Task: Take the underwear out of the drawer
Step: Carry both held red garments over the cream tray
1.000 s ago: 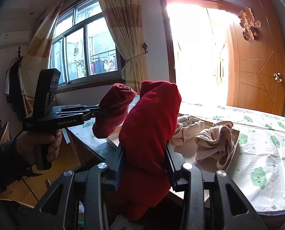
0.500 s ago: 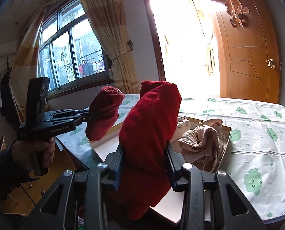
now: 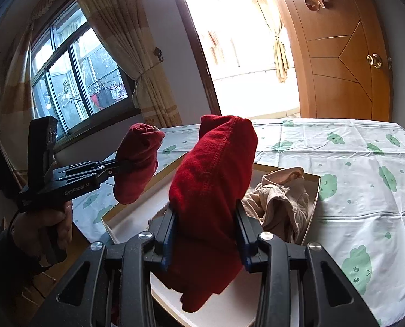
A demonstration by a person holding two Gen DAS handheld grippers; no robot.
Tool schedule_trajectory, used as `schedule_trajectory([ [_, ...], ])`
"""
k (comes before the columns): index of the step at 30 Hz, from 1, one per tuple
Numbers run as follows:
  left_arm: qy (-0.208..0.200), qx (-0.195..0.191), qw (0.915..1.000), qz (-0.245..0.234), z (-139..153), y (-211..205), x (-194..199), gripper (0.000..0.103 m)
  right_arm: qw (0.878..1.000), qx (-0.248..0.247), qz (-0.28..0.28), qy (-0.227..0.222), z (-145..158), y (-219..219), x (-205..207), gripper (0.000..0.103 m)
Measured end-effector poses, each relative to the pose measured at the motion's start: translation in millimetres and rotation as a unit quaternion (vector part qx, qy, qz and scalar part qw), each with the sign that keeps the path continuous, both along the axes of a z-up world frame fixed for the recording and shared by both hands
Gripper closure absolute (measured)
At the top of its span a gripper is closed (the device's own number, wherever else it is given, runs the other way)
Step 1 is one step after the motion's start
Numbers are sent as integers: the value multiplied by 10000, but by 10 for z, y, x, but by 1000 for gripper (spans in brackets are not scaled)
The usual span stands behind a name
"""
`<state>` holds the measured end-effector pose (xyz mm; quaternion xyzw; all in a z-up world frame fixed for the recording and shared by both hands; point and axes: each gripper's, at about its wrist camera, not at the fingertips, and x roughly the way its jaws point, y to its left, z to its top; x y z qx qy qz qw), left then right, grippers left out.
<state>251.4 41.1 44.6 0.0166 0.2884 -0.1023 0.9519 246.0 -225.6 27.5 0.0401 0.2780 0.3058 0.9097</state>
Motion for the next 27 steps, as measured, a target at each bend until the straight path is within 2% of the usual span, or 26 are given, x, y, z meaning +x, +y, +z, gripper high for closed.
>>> schedule_trajectory([
  [7, 284, -121, 9994, 133, -26, 18, 266, 89, 9994, -42, -133, 304, -23, 79, 273, 63],
  [14, 702, -440, 9962, 263, -98, 47, 521, 89, 9977, -181, -276, 596, -54, 205, 506, 63],
  [27, 882, -362, 9934, 644, -200, 16, 805, 89, 9934, -479, -545, 893, -189, 307, 760, 62],
])
